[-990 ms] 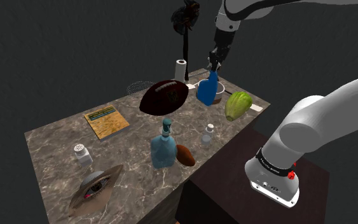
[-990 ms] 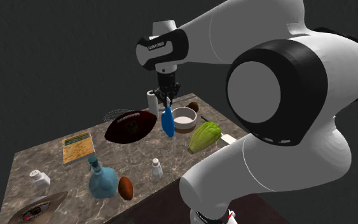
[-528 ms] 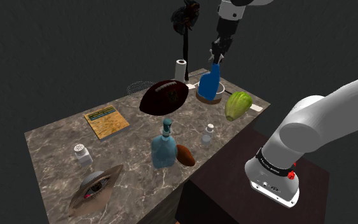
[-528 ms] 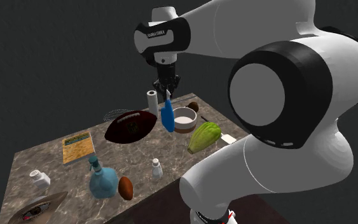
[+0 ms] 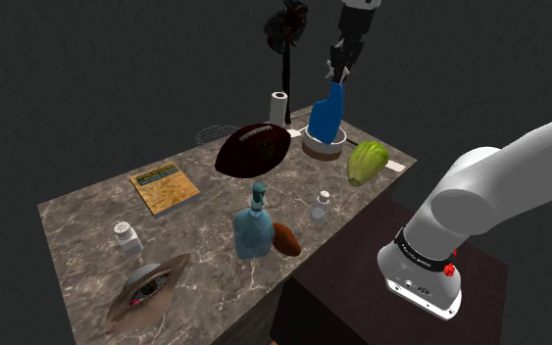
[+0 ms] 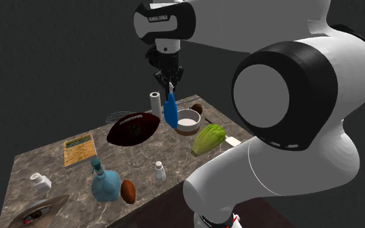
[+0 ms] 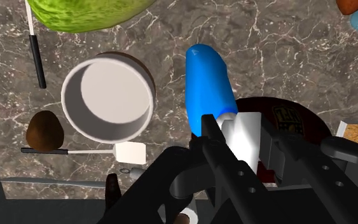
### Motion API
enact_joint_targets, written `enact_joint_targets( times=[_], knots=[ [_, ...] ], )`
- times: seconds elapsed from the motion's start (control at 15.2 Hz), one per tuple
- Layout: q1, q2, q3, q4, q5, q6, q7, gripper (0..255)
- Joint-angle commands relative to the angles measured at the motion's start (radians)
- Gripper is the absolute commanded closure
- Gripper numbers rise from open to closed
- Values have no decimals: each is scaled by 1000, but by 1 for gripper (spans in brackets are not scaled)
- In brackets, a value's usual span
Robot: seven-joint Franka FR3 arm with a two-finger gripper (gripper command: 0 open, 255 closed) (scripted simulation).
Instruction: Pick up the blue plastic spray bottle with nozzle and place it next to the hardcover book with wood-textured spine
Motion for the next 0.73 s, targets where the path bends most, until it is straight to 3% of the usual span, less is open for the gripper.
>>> enact_joint_targets(
  times=[0.0, 0.66],
  knots=[
    [0, 1, 1, 27, 1, -26, 0, 255],
    [3, 26, 5, 184, 5, -158, -3, 255]
  ],
)
